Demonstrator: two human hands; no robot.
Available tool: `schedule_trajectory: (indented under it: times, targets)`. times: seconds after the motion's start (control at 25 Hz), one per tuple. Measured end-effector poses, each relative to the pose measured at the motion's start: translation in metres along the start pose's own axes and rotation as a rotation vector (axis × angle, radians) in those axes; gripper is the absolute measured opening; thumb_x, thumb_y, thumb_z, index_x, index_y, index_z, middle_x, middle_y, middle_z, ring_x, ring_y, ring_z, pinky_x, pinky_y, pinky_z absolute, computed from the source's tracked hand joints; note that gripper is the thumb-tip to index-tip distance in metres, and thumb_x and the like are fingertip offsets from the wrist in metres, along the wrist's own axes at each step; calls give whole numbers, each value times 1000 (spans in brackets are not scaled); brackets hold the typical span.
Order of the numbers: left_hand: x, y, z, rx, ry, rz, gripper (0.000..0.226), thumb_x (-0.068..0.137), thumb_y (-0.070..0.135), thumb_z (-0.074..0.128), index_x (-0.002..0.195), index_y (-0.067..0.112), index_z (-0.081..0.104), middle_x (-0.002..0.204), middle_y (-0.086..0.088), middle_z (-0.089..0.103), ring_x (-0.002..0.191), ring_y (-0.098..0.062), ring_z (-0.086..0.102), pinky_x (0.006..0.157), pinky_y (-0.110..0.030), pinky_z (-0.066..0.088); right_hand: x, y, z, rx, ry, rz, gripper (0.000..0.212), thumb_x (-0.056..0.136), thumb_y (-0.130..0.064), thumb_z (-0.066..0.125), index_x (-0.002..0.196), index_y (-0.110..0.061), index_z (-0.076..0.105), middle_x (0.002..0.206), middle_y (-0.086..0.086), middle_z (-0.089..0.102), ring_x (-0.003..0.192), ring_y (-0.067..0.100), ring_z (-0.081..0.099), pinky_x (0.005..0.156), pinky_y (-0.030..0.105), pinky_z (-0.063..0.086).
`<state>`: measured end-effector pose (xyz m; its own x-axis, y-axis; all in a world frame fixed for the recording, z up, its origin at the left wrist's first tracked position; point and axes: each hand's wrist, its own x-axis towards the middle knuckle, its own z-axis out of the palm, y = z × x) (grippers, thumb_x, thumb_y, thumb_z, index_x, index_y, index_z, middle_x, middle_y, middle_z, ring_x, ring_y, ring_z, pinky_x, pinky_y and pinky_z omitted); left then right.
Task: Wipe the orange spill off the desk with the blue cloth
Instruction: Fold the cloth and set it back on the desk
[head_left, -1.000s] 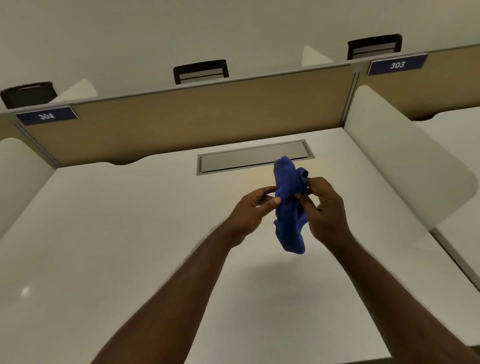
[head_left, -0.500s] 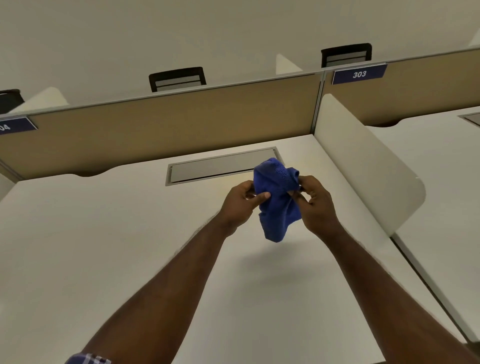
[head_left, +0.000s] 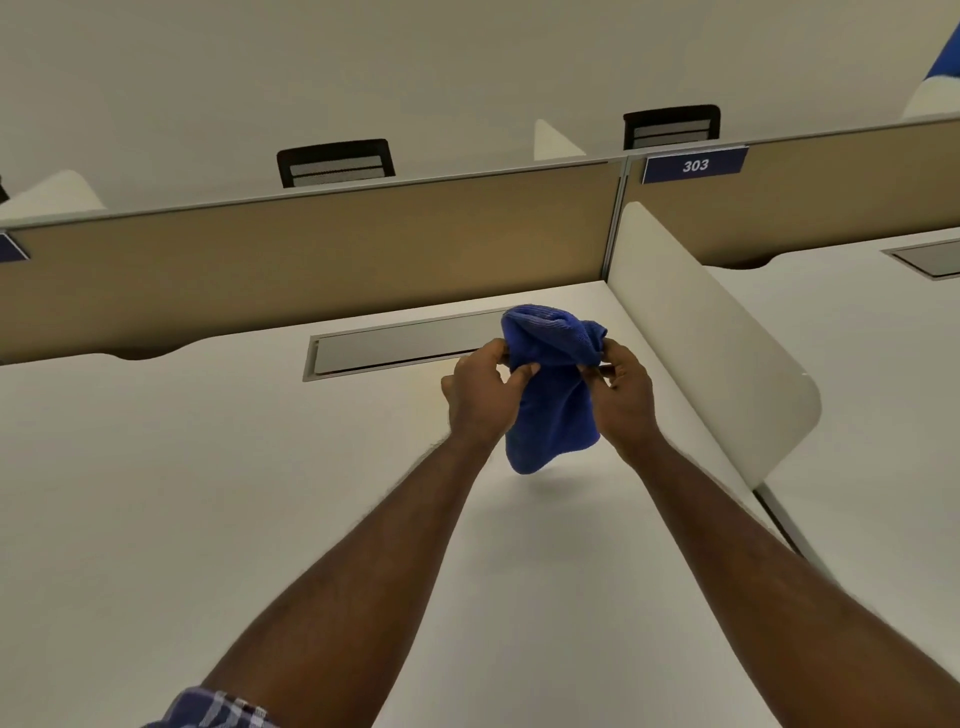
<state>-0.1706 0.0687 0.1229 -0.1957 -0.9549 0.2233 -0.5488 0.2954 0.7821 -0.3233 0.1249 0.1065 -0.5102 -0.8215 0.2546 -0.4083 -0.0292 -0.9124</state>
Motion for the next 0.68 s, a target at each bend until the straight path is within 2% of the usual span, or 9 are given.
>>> schedule_trajectory:
  times: [0.2, 0.44, 0.6, 0.68]
  targets:
    - [41, -12, 54, 34, 27, -82, 17, 91, 41, 66, 99, 26, 64, 87, 17, 61, 82, -9, 55, 86, -33, 29, 65, 47, 4, -101, -70, 98, 24, 97, -16, 50, 118, -12, 60, 109, 9, 67, 99, 29, 63, 95, 50, 49]
    - [92, -30, 110, 82, -16, -165, 19, 91, 39, 67, 100, 22, 64, 97, 5, 72, 88, -17, 63, 92, -41, 48, 122, 99, 16, -205, -136, 204, 22, 96, -21, 50, 115, -18, 61, 107, 4, 69, 97, 26, 63, 96, 51, 47]
    - [120, -49, 135, 114, -95, -206, 23, 91, 36, 67, 105, 18, 63, 103, 0, 72, 94, -24, 67, 87, -39, 52, 146, 126, 26, -144, -188, 253, 23, 94, -13, 52, 116, -9, 60, 108, 11, 68, 97, 27, 63, 92, 44, 52]
    - [131, -59, 145, 143, -168, -243, 28, 92, 35, 66, 114, 17, 62, 112, -3, 71, 102, -26, 66, 90, -41, 53, 154, 137, 31, -134, -193, 308, 19, 94, -10, 52, 111, -7, 60, 106, 14, 68, 94, 27, 62, 90, 42, 52]
